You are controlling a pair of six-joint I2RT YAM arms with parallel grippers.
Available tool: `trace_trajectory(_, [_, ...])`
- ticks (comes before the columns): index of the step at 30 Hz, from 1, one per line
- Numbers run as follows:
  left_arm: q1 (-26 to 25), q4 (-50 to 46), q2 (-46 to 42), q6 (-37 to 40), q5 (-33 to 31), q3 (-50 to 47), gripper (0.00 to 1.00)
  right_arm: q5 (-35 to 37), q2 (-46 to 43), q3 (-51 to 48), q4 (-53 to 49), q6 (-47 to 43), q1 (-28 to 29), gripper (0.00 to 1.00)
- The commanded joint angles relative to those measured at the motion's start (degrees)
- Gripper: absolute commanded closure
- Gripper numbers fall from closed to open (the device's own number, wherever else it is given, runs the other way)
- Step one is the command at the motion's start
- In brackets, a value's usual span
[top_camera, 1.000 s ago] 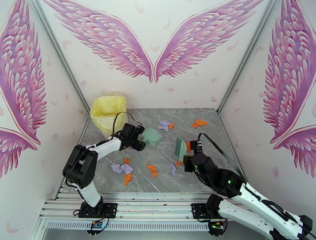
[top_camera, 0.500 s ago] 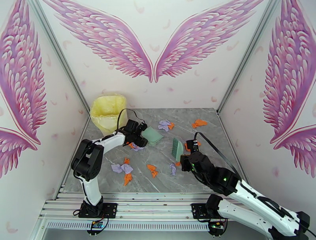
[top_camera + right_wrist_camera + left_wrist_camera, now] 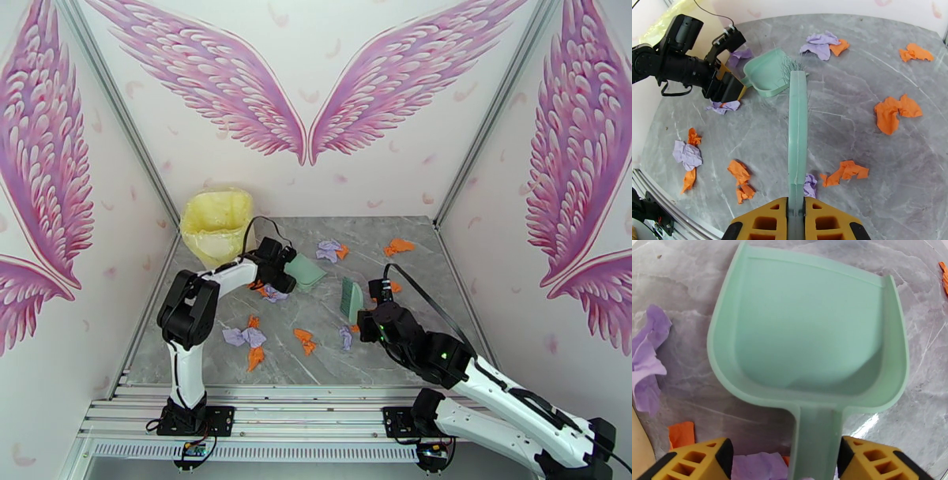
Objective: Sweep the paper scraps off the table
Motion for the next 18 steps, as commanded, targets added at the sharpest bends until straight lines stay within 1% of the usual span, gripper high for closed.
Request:
trace_trajectory(1, [0.03,0.54,1.48,-1.21,0.21,-0.84,0.31,-0.06,-0.79,0.08,1.42,0.10,-0.35,1.00])
trace_trajectory(4, [-0.42,1.67,0.40,-0.77,-0.46,-2.04,0.32,0.09,-0.89,-0.35,1.58,0.10,-0.41,1.00])
trace_trajectory(11, [-0.67,2.10,0.25,-0.13,0.17,-2.42,0.34,-0.60,0.52,-0.61,3.23,0.15,-0.46,1.00])
trace_trajectory(18, [-1.45,3.58,-0.65,0.92,-0.29,-3.86,0.40,-0.91,1.08,-1.15,3.95,0.46,-0.45,1.00])
